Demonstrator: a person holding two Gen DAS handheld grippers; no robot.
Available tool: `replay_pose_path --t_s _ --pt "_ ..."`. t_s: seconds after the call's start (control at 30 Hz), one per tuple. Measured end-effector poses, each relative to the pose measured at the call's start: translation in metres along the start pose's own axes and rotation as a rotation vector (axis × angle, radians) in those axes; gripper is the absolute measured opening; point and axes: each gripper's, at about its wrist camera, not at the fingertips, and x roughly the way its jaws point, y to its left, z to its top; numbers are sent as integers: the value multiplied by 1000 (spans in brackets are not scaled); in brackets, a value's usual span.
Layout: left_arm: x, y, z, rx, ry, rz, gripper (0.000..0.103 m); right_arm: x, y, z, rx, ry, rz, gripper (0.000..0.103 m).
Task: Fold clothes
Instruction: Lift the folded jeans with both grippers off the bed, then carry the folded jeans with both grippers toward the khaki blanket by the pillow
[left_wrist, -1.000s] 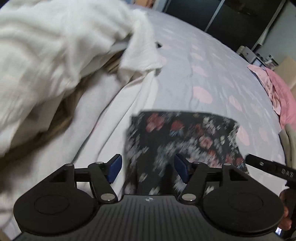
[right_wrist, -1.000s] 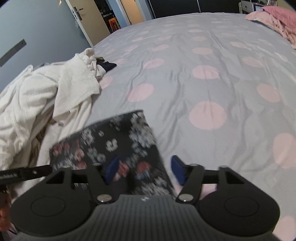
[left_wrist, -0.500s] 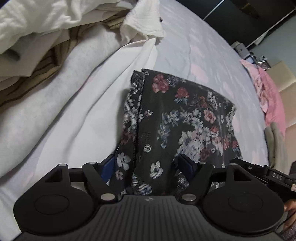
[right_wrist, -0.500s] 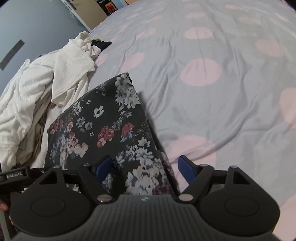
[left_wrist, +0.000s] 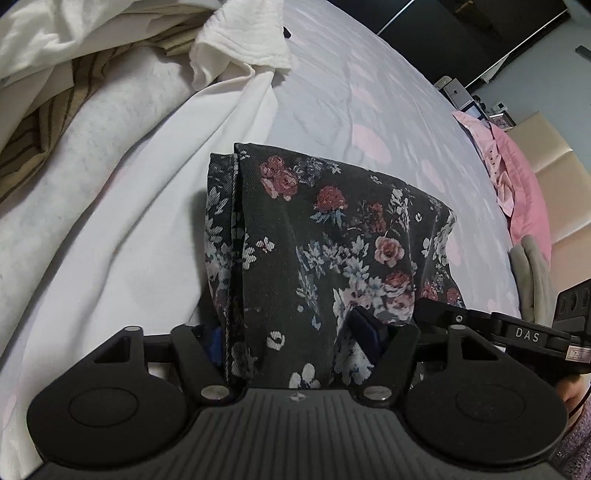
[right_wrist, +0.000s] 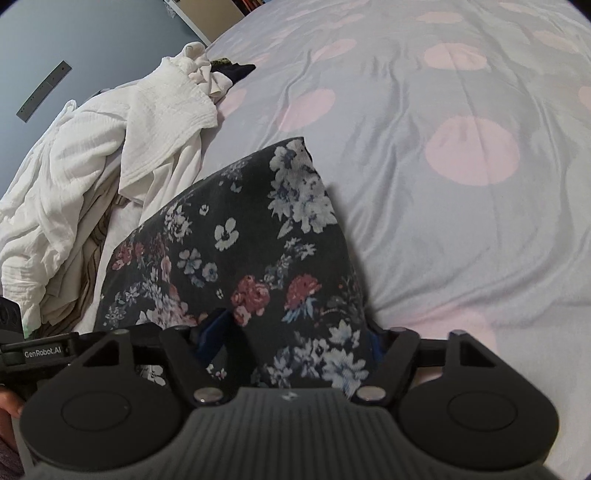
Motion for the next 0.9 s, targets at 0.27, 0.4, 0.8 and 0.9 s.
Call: replay_pose_path --t_s 0.27,0.4,0.8,0.9 --pt "-7 -7 -4 67 -30 16 42 -10 11 2 -56 -17 -22 43" --pt "-15 -10 -6 88 -44 6 32 -23 10 2 -40 -39 -25 24" --pt "-40 -30 -13 153 -75 -41 23 -70 33 -18 -75 -89 -21 19" --pt "-44 -40 -11 170 -87 -67 22 -84 31 -20 -60 -113 -14 19"
